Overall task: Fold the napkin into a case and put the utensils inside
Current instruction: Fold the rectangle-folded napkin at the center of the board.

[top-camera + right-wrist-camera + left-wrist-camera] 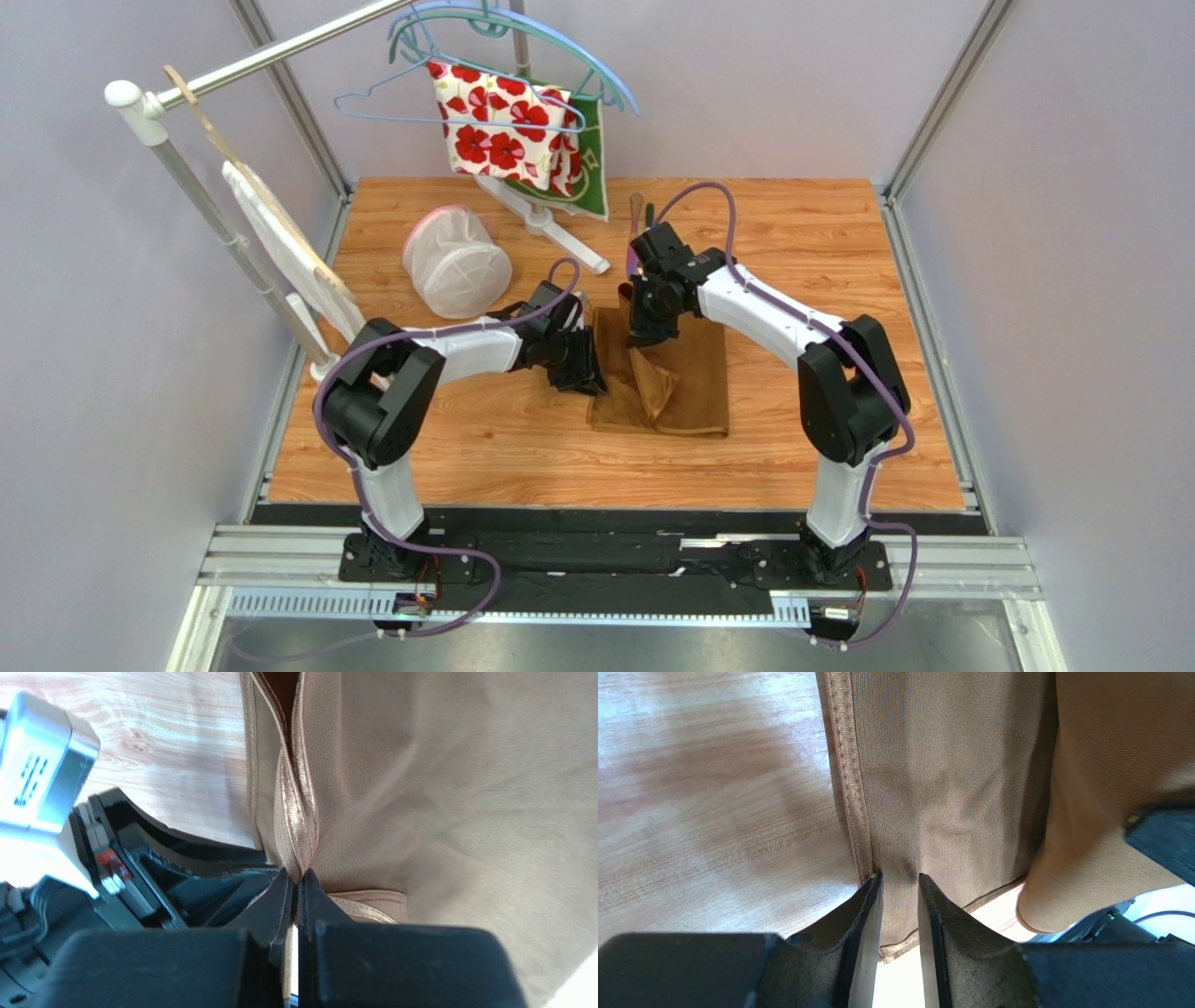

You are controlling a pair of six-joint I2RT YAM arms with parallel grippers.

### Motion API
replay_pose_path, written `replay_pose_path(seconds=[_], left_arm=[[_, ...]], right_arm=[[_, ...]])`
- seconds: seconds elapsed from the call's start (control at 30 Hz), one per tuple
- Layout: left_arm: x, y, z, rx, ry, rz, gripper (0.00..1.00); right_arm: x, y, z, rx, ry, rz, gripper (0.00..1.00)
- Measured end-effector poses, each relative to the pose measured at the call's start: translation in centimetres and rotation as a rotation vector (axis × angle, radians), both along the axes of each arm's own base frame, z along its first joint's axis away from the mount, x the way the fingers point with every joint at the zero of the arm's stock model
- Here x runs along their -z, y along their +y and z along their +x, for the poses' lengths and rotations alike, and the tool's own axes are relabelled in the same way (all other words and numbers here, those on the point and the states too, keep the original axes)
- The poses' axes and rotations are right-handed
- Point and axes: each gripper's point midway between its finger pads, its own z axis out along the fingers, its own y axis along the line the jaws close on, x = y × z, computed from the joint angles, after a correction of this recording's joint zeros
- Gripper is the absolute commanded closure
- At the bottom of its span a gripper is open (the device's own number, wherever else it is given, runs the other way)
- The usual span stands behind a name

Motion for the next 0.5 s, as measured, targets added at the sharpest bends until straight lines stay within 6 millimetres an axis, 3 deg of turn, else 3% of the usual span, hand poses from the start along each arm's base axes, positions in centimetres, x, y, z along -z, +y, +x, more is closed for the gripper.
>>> replay_pose_path(seconds=[0.5], left_arm=[[0.0,0.2,-0.1,-0.006,-0.011,-0.002,0.66]], right_arm=[[2.6,2.5,0.4,0.040,0.085,0.092,1.00]])
